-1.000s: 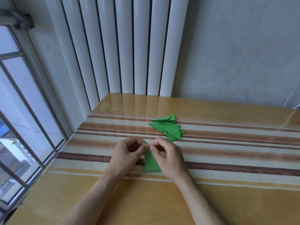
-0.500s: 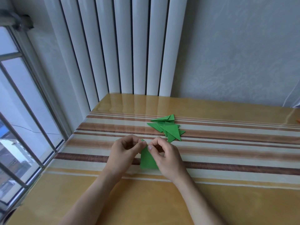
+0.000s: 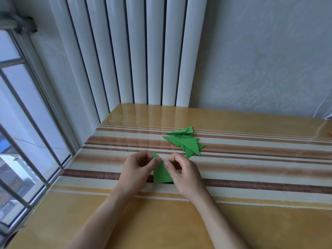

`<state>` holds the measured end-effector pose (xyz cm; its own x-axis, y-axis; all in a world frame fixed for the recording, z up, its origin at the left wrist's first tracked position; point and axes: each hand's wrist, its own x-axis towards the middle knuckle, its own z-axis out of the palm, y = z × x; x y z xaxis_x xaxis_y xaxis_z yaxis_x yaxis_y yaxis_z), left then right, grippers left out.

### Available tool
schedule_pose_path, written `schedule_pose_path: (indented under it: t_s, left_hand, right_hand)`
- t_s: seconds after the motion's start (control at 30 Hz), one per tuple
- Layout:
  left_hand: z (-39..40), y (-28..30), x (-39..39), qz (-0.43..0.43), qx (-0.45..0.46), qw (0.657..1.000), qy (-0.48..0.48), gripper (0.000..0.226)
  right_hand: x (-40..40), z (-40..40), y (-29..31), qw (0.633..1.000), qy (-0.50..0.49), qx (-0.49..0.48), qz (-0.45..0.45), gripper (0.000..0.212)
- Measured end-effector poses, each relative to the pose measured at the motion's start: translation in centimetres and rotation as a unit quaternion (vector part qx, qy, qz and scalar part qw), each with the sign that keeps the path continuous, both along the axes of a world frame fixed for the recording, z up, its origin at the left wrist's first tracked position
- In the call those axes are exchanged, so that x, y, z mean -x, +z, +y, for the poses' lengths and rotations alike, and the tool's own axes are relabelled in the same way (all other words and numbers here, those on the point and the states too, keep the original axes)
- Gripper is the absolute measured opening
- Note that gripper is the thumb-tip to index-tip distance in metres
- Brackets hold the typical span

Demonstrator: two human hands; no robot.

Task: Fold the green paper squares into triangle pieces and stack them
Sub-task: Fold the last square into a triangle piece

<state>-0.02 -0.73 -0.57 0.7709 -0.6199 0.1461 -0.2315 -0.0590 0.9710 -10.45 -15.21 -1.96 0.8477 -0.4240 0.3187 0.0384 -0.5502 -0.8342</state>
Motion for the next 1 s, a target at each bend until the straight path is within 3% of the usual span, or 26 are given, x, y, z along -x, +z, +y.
schedule_pose_path:
  t_s: [0.1,0.27,1.0]
  left_hand:
    - [-0.13,-0.12,0.06,0.009,0.006,1.0,0.007,0.044]
    - [-0.31,-0.51,0.16,-0.009,-0.016,1.0,-0.017,0.014]
    - [-0.35,-0.35,0.23,0.02,-0.012,0.999,0.034,0.012]
  right_hand:
    - [0.08,-0.07,0.0,1.0,-0.006,0.013,0.008,0.015]
    - [0.04,-0.26,-0.11,0.999,-0.025,0.02,0.009,0.016]
    - [0.17,-0.08,0.04,0.999,-0.05,-0.012,0.019,0.014]
